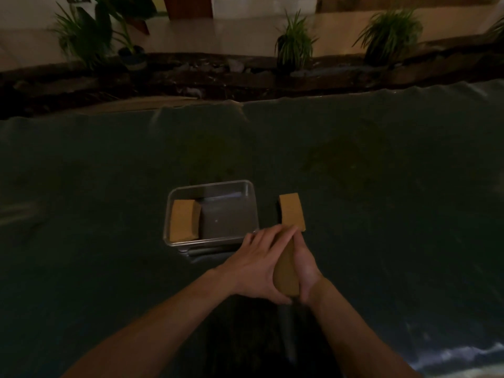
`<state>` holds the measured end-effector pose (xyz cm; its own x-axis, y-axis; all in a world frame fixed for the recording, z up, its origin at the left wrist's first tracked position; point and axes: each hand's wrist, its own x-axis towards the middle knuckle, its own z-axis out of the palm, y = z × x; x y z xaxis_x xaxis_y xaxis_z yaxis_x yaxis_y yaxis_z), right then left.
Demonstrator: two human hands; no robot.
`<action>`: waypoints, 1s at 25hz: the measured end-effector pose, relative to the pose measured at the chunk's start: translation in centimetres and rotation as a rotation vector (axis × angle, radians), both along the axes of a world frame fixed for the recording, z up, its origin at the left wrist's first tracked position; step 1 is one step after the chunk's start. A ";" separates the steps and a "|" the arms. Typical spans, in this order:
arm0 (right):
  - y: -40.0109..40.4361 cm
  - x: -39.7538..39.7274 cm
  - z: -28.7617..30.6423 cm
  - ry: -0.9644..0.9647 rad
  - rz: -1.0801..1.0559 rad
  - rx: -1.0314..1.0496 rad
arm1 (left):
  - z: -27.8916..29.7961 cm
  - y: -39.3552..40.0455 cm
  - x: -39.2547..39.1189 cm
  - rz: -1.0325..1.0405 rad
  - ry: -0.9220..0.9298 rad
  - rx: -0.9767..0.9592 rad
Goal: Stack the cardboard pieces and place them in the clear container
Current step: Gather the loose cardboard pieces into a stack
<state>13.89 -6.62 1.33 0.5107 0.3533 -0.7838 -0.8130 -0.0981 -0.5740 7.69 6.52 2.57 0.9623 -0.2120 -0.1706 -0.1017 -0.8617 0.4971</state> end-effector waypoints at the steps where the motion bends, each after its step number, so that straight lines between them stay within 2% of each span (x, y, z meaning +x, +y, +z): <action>1: -1.5 1.6 0.1 0.012 0.007 0.003 | 0.2 -1.3 1.3 0.031 0.019 -0.015; 3: -3.6 3.9 0.4 0.054 0.009 0.050 | 0.4 -2.9 2.9 0.120 0.122 -0.129; 4: -4.6 5.0 0.6 0.075 0.010 0.084 | 0.6 -3.7 3.7 0.212 0.223 -0.291; 5: -5.7 6.1 0.5 0.084 0.025 0.118 | 0.7 -4.6 4.5 0.348 0.325 -0.533; 7: -7.0 7.8 0.3 0.081 0.095 0.166 | 0.7 -6.0 5.3 0.595 0.393 -0.957; 9: -7.8 9.1 0.2 0.103 0.163 0.185 | 0.6 -7.2 6.4 0.778 0.378 -1.132; 12: -7.7 10.0 0.3 0.125 0.245 0.209 | 0.2 -7.8 7.8 0.947 0.377 -1.205; 15: -7.0 10.2 0.2 0.143 0.261 0.249 | 0.2 -6.8 8.5 0.983 0.451 -1.220; 17: -6.3 10.7 -0.2 0.090 0.278 0.193 | 0.3 -5.8 9.3 0.970 0.492 -1.203; 19: -5.4 10.9 -0.5 -0.065 0.312 0.044 | -0.1 -4.3 10.4 0.990 0.489 -1.145; 23: -4.5 11.3 -1.4 -0.494 0.433 -0.253 | -1.3 -1.5 12.6 1.084 0.520 -1.089; 25: -3.9 12.2 -2.1 -0.589 0.506 -0.326 | -1.8 -0.7 13.6 1.134 0.530 -1.036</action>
<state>26.07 -10.56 -0.77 0.7092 0.4517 -0.5412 -0.2025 -0.6049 -0.7702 21.33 5.84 0.75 0.5792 0.2980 -0.7588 0.6799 0.3369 0.6513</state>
